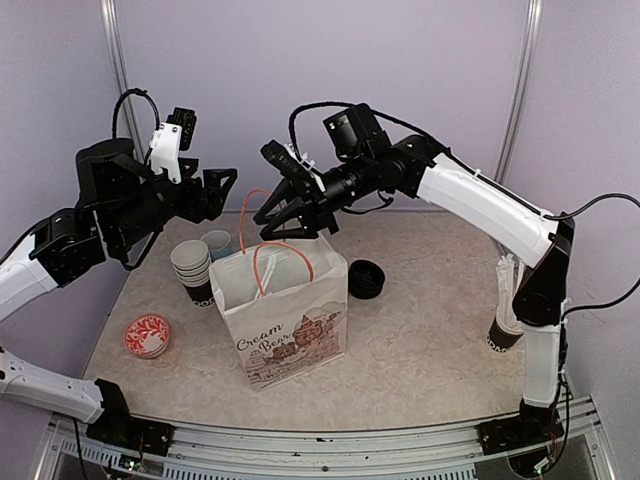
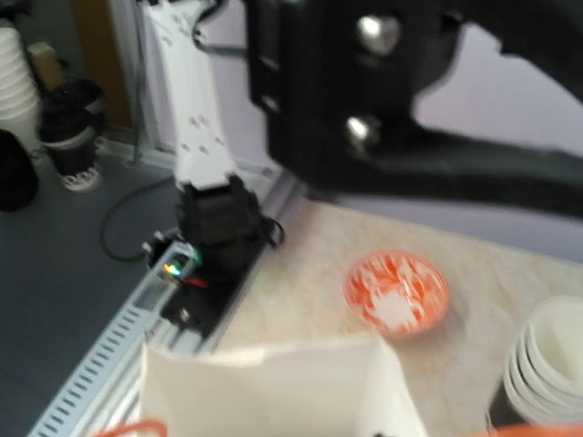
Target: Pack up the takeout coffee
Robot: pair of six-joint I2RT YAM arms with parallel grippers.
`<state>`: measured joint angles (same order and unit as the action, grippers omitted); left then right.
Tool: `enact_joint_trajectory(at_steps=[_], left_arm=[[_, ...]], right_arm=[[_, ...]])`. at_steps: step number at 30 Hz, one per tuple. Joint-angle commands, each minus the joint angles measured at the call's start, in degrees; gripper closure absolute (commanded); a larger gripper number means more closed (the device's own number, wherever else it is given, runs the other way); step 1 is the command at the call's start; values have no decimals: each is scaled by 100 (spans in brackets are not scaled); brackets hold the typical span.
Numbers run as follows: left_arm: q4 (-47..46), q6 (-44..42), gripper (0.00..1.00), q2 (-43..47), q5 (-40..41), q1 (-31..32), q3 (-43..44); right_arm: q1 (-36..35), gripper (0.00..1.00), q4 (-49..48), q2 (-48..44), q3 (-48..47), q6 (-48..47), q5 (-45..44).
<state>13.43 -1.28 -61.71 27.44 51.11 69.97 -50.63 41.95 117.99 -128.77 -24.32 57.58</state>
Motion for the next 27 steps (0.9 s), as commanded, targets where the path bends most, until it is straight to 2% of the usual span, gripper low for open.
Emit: enact_joint_trajectory(at_steps=[1, 5, 8, 10, 11, 13, 14, 16, 20, 24, 27], left_arm=[[46, 10, 20, 131, 30, -40, -134], [-7, -15, 17, 134, 105, -61, -209], [-14, -34, 13, 125, 209, -84, -229], [-4, -76, 11, 113, 342, -115, -236], [-11, -96, 10, 122, 404, -146, -237], [-34, -153, 8, 136, 428, -229, -245], [-52, -149, 7, 141, 429, -294, -255], [-68, -71, 2, 150, 366, -466, -264], [-131, 464, 1, 154, 378, -894, -302], [-34, 947, 1, 114, 10, -1485, -269], [-122, 1008, 1, 121, -142, -1723, -343]], right_arm=[[94, 60, 300, -745, 406, -528, -740], [258, 53, 211, -1393, 1131, -783, -1496], [605, 51, -45, -1926, 1757, -773, -2087], [970, 47, -291, -2270, 2138, -627, -2333], [1174, 39, -443, -2450, 2335, -434, -2447], [1632, 12, -891, -2840, 2878, -119, -2713], [1860, 3, -1154, -3058, 3142, 45, -2861], [2318, 0, -1592, -3417, 3584, 257, -3101], [3161, 0, -2373, -3965, 4382, 737, -3675], [3595, 1, -2939, -4371, 5036, 1296, -4545], [3795, 1, -3166, -4684, 5326, 1635, -4812]])
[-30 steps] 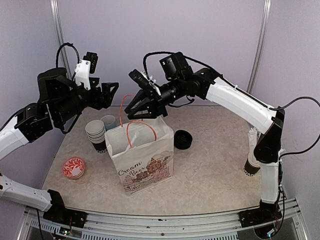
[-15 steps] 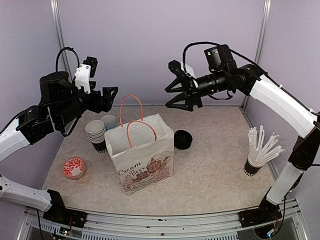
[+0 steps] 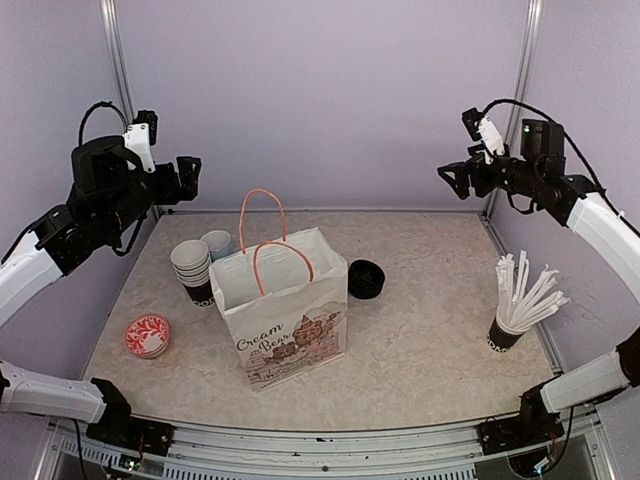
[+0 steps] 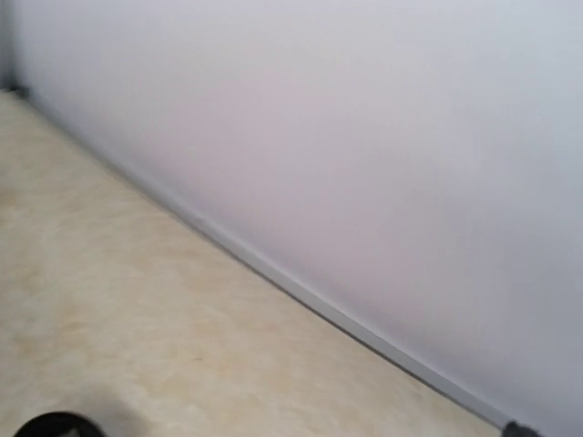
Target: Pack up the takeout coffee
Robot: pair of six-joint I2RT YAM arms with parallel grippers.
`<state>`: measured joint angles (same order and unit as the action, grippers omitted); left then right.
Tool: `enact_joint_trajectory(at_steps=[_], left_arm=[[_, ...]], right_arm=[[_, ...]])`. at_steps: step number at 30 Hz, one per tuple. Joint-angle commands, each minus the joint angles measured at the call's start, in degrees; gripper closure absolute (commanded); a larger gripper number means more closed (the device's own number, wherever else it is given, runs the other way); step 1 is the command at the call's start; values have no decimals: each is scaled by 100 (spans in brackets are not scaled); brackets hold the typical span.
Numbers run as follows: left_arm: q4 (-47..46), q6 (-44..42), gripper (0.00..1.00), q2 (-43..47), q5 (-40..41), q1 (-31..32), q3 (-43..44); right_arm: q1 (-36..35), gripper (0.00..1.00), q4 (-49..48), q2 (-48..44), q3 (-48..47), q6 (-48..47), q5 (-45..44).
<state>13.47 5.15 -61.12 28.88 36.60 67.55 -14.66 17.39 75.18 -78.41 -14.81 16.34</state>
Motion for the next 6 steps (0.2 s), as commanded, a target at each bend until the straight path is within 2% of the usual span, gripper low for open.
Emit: enact_joint_trajectory(at_steps=[1, 6], left_arm=[[-163, 368, 1, 73, -319, -324, -128], [-211, 216, 1, 68, -451, -460, -162]], right_arm=[[272, 1, -717, -475, 328, 753, -707], [610, 1, -651, -713, 379, 934, -363]])
